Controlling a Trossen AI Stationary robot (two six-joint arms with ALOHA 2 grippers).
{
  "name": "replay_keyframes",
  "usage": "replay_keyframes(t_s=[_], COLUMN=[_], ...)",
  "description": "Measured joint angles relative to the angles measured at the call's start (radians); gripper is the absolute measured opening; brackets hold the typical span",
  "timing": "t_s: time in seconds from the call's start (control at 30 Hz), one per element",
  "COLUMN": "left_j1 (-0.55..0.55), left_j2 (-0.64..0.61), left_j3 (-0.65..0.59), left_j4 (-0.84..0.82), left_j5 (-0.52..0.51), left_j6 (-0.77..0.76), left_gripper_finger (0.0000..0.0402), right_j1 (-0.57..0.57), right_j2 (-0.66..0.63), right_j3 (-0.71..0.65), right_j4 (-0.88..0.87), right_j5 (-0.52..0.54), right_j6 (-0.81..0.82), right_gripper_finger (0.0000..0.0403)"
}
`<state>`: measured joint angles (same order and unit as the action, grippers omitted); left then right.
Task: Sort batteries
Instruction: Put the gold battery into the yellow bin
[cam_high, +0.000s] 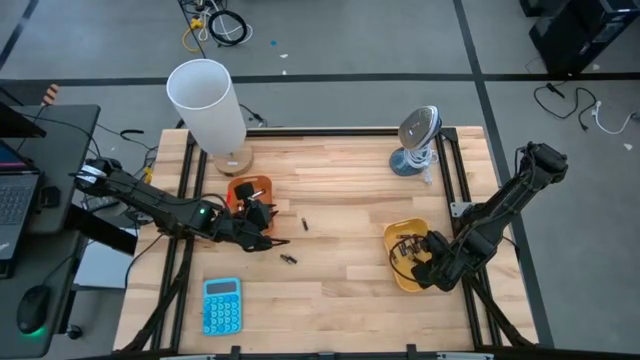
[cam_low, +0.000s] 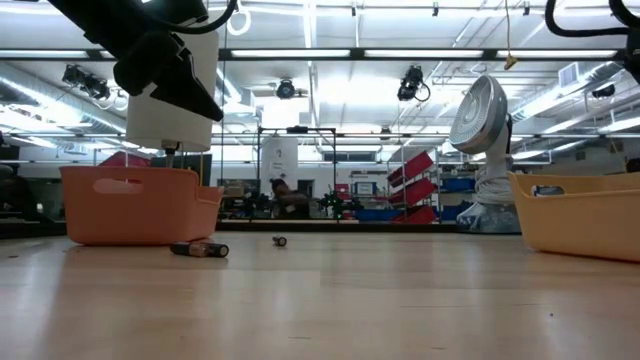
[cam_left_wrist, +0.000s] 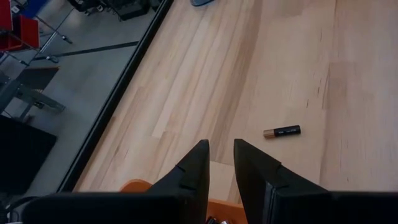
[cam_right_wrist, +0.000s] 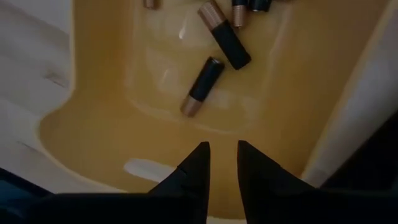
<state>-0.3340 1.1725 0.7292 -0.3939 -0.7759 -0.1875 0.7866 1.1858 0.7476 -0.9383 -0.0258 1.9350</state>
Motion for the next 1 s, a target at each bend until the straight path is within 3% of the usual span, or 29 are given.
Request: replay_keyframes(t_s=[0.23,0.37,0.5,0.77,1.0], left_j1=[0.000,0.000,0.000,0.000,0.000], left_j2=[0.000,0.000,0.000,0.000,0.000], left_j3=[0.000,0.000,0.000,0.000,0.000], left_j4=[0.000,0.000,0.000,0.000,0.000], left_j5=[0.001,0.001,0.001,0.033,0.118], left_j6=[0.000,0.000,0.000,-0.005,-0.030], left_gripper_finger=[0.0076,0.0076,0.0076,0.0076,0.0076], right_j1=[-0.002,-0.010,-0.059,-0.276,-0.461], right_j2=[-0.001,-0.001,-0.001,0.042,0.134], right_j3=[0.104,0.173,0.204,0.204,0.204], right_j4=[-0.008,0.003,0.046,0.313,0.690], right_j5=[0.229,0.433,0.562,0.642,0.605], right_j6=[-0.089,-0.222,-0.402,-0.915,-1.369], right_gripper_finger=[0.0050,0.0041,0.0034,0.0017,0.0002])
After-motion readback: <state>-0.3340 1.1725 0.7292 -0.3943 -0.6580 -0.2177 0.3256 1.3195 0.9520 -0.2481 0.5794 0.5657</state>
